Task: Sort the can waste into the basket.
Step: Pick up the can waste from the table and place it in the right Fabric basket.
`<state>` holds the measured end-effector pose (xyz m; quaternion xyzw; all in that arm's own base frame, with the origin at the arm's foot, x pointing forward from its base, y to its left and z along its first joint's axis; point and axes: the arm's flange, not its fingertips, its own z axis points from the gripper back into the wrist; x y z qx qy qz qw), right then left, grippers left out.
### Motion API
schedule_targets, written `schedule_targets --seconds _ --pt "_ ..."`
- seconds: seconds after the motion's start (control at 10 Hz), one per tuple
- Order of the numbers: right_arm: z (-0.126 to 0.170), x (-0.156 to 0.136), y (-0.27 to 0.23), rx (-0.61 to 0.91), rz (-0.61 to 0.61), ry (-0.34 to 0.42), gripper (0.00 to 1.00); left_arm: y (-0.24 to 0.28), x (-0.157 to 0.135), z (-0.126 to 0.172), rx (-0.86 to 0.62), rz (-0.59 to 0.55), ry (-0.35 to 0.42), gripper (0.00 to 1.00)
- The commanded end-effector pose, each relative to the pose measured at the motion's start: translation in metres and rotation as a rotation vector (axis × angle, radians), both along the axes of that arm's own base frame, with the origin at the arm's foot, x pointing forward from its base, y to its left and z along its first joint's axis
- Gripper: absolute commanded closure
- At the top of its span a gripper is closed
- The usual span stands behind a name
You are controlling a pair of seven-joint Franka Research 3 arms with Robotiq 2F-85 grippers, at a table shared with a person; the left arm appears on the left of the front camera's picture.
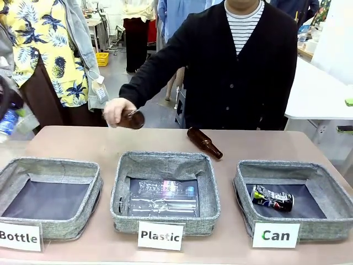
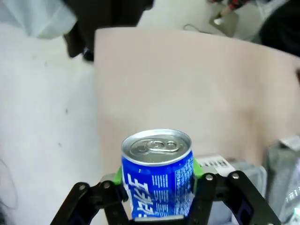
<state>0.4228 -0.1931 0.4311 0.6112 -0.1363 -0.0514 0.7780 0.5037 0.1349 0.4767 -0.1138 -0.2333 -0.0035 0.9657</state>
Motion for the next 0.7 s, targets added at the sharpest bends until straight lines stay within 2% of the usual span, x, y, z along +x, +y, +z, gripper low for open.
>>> schedule_targets --seconds 0.0,0.1,0.2,0.4,0.6 --pt "0.002 0.001 -0.002 0.001 0.013 -0.015 0.00 0.020 -0.070 0.020 0.000 -0.190 -0.095 1.00" --pt "0.002 0.001 -0.002 0.001 0.013 -0.015 0.00 0.043 -0.092 0.040 -0.049 -0.427 -0.077 1.00" --pt "0.002 0.001 -0.002 0.001 0.013 -0.015 0.00 0.073 -0.119 0.055 -0.077 -0.746 -0.031 1.00" --pt "0.002 0.001 -0.002 0.001 0.013 -0.015 0.00 0.153 -0.167 0.087 -0.171 -0.823 -0.125 1.00" --pt "0.002 0.001 -0.002 0.001 0.013 -0.015 0.00 0.220 -0.204 0.097 -0.231 -0.715 -0.216 1.00"
